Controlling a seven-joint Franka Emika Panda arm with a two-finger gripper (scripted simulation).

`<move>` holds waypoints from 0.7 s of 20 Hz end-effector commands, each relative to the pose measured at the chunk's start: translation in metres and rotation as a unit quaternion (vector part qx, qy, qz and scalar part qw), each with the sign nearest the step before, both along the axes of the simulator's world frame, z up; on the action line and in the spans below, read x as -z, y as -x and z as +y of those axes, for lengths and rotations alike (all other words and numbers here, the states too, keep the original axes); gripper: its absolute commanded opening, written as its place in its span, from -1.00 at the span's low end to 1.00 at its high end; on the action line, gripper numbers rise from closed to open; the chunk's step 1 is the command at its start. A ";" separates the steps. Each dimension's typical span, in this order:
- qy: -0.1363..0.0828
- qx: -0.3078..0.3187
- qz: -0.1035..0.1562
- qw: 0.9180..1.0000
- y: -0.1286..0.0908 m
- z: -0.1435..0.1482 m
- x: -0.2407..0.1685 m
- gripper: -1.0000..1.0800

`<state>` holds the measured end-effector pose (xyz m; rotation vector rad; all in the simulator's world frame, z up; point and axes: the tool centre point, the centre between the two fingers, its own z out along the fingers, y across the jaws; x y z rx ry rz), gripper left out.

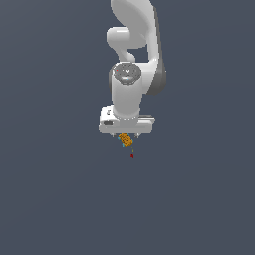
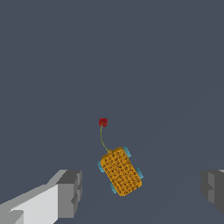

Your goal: Pick up the object and move it to a goal position.

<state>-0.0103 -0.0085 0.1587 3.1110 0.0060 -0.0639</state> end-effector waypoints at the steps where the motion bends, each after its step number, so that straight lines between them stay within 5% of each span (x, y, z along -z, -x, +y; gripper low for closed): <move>1: 0.000 0.000 0.000 1.000 0.000 0.000 0.000 0.92; 14: -0.015 0.015 0.003 1.000 0.004 0.006 0.002 0.92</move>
